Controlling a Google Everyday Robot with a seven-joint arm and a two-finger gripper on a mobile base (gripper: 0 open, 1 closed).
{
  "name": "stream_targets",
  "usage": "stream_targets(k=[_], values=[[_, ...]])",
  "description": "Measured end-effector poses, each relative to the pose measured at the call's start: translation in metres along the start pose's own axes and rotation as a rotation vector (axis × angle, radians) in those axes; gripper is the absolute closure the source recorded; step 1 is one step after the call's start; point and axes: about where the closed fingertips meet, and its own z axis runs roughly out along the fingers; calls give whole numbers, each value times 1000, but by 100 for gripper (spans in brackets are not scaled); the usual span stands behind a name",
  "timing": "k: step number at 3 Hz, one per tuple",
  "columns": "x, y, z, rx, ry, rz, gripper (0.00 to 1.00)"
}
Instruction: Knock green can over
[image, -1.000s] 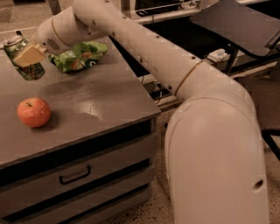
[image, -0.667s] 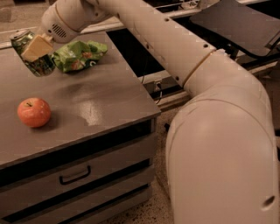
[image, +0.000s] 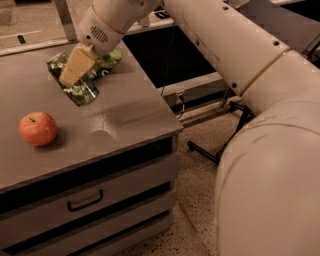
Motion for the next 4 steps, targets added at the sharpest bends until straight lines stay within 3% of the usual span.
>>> stream_targets(k=[1,2,3,4], values=[[45,23,-8,-32,82,73,62],[80,28,-4,-28,139,120,39],[91,30,0,-29,156,132,16],[89,30,2,-31,156,130,0]])
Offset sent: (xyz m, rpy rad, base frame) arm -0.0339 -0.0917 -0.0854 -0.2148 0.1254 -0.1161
